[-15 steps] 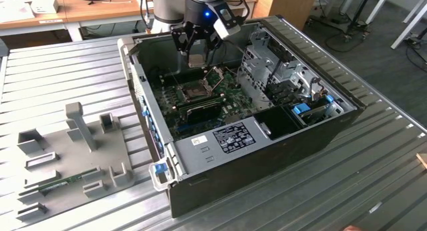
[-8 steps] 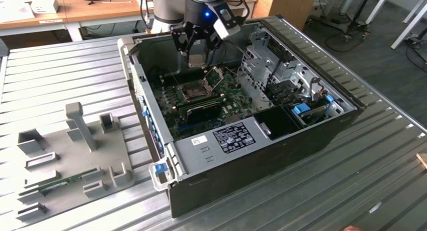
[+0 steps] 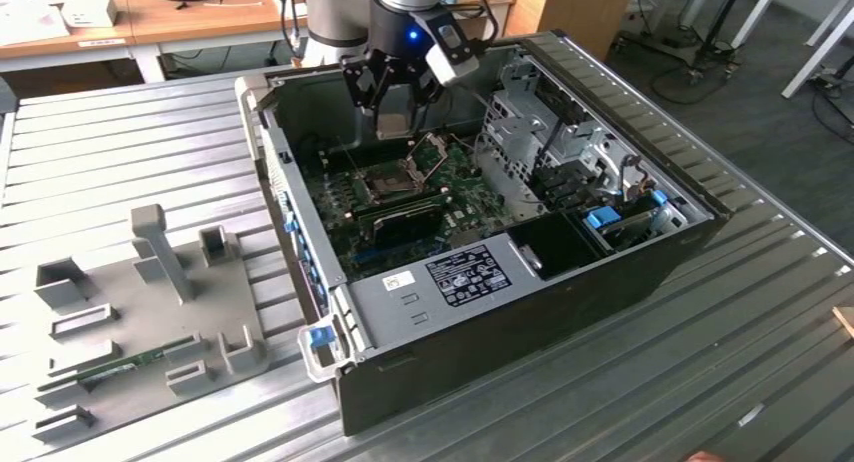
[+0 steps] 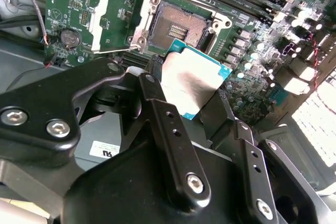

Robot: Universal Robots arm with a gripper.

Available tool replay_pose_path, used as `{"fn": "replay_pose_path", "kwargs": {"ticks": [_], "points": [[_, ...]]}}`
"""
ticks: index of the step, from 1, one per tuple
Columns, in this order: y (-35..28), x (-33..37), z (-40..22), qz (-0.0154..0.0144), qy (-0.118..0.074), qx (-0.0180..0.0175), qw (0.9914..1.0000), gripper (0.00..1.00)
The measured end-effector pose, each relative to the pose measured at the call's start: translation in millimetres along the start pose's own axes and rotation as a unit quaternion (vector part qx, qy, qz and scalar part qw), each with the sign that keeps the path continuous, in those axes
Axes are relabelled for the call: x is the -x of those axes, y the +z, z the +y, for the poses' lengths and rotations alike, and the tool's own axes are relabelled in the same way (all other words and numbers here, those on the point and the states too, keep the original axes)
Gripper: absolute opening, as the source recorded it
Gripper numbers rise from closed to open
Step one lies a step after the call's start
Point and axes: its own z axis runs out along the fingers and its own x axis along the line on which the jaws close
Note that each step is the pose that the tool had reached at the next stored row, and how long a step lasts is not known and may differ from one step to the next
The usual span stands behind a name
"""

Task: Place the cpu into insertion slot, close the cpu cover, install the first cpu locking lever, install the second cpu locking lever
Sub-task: 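Place the cpu into insertion slot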

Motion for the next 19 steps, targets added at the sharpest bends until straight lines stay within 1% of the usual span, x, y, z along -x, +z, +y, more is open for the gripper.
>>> {"fn": "replay_pose_path", "kwargs": {"ticks": [9, 11, 13, 15, 17, 19], "points": [[1.0, 0.0, -0.1, -0.0001, 0.001, 0.0000, 1.00000, 0.54], [1.1, 0.0, -0.1, -0.0005, 0.005, 0.0001, 0.99999, 0.54], [1.3, 0.0, -0.1, -0.0015, 0.016, 0.0003, 0.99986, 0.54], [1.8, 0.0, -0.2, -0.0028, 0.031, 0.0007, 0.99951, 0.54], [2.3, 0.0, -0.2, -0.0044, 0.048, 0.0009, 0.99881, 0.54], [2.6, 0.0, -0.3, -0.0058, 0.065, 0.0012, 0.99789, 0.54]]}}
